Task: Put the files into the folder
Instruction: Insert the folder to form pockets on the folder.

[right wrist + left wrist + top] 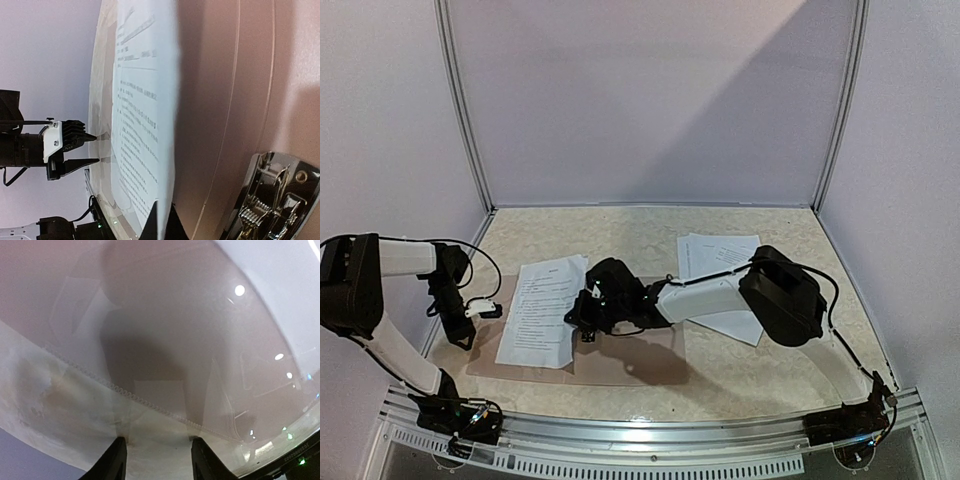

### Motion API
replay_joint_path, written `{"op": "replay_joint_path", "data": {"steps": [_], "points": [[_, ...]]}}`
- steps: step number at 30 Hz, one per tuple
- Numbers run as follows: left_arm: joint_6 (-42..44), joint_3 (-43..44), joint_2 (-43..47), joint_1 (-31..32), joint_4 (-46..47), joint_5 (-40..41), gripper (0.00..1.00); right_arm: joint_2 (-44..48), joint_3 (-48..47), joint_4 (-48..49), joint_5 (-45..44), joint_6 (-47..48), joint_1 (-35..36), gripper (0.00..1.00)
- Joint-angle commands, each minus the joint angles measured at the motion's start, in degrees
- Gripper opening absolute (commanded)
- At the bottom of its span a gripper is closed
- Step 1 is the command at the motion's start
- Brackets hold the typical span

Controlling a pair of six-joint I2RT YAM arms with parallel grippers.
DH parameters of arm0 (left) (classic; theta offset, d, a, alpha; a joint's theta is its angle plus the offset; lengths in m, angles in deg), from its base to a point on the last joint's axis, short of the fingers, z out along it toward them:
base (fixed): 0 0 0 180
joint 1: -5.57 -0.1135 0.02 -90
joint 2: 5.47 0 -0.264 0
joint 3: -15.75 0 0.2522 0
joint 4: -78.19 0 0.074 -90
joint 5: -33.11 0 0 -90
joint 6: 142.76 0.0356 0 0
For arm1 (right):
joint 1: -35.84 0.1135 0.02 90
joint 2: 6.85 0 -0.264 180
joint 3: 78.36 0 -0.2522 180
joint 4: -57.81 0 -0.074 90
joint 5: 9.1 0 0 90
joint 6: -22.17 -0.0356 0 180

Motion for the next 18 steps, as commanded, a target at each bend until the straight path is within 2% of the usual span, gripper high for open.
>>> {"op": "replay_joint_path", "data": {"steps": [1, 9, 14, 18], "points": [[0.2, -1.9, -2.0, 1.0, 0.0, -6.0, 0.46, 1.6, -0.2, -1.2, -3.6, 4.2, -0.8, 0.00], [0.3, -2.2, -1.7, 1.0, 0.2, -5.9, 0.46, -6.9, -13.9, -3.7, 9.6, 13.2, 0.5, 0.00], [0.4, -2.2, -1.7, 1.0, 0.2, -5.8, 0.46, -9.0, -15.7, -5.7, 9.8, 16.7, 0.7, 0.00], [0.5, -2.1, -1.8, 1.0, 0.1, -5.8, 0.46, -10.3, -15.7, -5.3, 9.8, 15.3, 0.9, 0.00]]}}
